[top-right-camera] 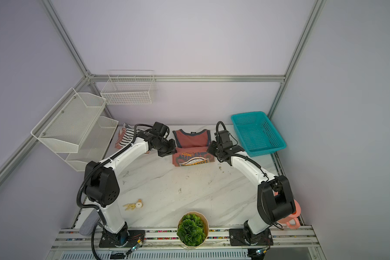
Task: Fold and stack tank tops
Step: Fold the tank top at the top-center of the table.
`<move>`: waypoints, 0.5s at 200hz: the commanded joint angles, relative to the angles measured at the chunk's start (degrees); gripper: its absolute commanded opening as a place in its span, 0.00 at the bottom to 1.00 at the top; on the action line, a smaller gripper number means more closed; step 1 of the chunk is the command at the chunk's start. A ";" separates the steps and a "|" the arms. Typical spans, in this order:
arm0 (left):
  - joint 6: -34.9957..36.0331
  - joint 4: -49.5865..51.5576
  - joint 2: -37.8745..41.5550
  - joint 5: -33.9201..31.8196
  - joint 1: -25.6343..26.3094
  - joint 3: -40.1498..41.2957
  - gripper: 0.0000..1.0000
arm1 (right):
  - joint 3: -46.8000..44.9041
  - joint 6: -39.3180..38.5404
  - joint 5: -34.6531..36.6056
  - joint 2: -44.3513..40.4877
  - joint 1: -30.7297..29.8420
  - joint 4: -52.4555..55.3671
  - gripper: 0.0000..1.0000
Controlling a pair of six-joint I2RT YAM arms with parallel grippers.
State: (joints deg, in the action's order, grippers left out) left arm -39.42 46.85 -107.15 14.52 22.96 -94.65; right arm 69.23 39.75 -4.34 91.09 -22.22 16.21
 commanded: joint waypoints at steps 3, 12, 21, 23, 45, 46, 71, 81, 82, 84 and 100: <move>3.29 1.18 -1.62 1.30 -0.95 -9.42 0.00 | 4.21 -2.01 -1.52 2.88 1.30 -2.14 0.00; 3.80 1.22 -2.74 1.30 -1.31 -11.24 0.00 | 5.73 -2.34 -1.92 4.60 1.70 -2.22 0.00; 3.88 1.38 -3.91 1.49 -1.79 -12.86 0.00 | 7.37 -2.60 -2.54 6.36 2.28 -2.23 0.00; 3.84 1.53 -4.17 1.61 -1.89 -13.39 0.00 | 7.79 -2.69 -2.74 6.73 2.44 -2.28 0.00; 3.83 1.82 -7.01 1.91 -3.11 -17.11 0.00 | 12.11 -3.44 -4.48 11.32 3.48 -2.54 0.00; 3.82 1.83 -7.19 1.91 -3.23 -17.26 0.00 | 12.27 -3.44 -4.55 11.49 3.53 -2.52 0.00; 3.83 1.81 -10.91 3.08 -4.50 -21.50 0.00 | 16.96 -3.89 -5.82 16.27 4.69 -2.58 0.00; 4.06 1.76 -12.55 3.39 -4.79 -23.49 0.00 | 18.68 -4.06 -6.23 17.94 5.10 -2.67 0.00; 4.12 1.80 -12.77 3.40 -4.82 -23.70 0.00 | 18.85 -4.10 -6.31 18.09 5.13 -2.67 0.00; 4.05 1.79 -13.09 3.45 -4.89 -24.08 0.00 | 19.17 -4.14 -6.36 18.49 5.16 -2.67 0.00; 4.00 1.76 -15.89 4.27 -5.59 -27.22 0.00 | 21.86 -4.15 -7.29 21.44 5.66 -2.67 0.00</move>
State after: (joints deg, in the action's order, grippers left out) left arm -36.77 48.95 -120.68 16.86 18.59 -113.03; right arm 87.15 36.67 -10.04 109.69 -17.58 14.44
